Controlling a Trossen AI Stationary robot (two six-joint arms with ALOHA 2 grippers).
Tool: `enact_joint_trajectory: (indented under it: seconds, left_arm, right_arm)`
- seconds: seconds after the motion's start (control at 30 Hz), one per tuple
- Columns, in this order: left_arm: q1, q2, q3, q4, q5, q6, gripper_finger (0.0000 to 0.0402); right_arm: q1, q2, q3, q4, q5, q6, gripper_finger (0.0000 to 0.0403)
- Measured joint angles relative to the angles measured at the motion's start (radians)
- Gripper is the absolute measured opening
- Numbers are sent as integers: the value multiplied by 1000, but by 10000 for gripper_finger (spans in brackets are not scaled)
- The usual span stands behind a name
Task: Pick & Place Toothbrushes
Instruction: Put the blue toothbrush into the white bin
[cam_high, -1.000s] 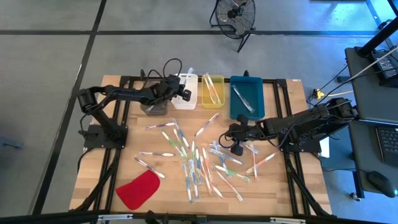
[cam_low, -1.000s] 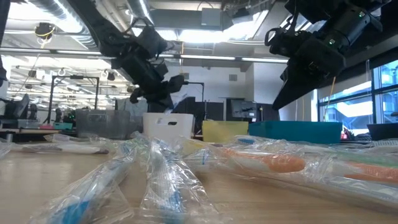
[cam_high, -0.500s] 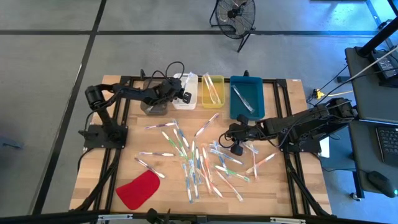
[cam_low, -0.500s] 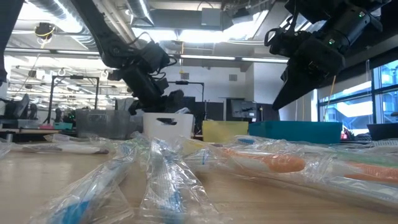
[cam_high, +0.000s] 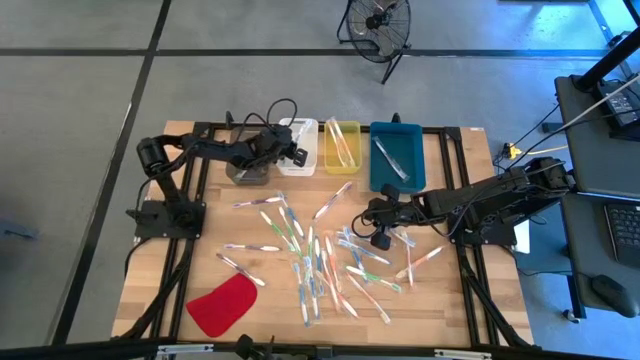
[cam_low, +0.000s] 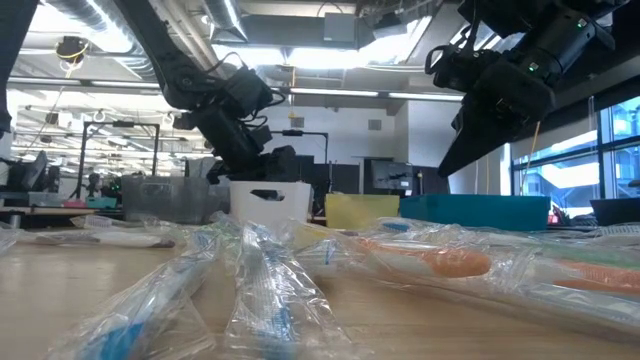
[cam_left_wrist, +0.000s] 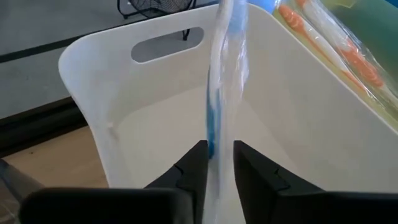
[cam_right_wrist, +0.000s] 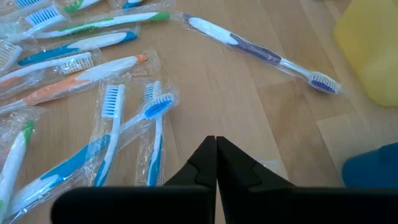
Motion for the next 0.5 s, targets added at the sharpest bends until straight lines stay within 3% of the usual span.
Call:
enact_joint_trajectory:
  seconds: [0.33, 0.5]
  left_arm:
    - [-1, -1, 0, 12, 5, 31, 128]
    - [-1, -5, 0, 55, 64, 40, 146]
  right_arm:
    - [0, 0, 0, -7, 0, 26, 26]
    - [0, 0, 0, -8, 0, 26, 41]
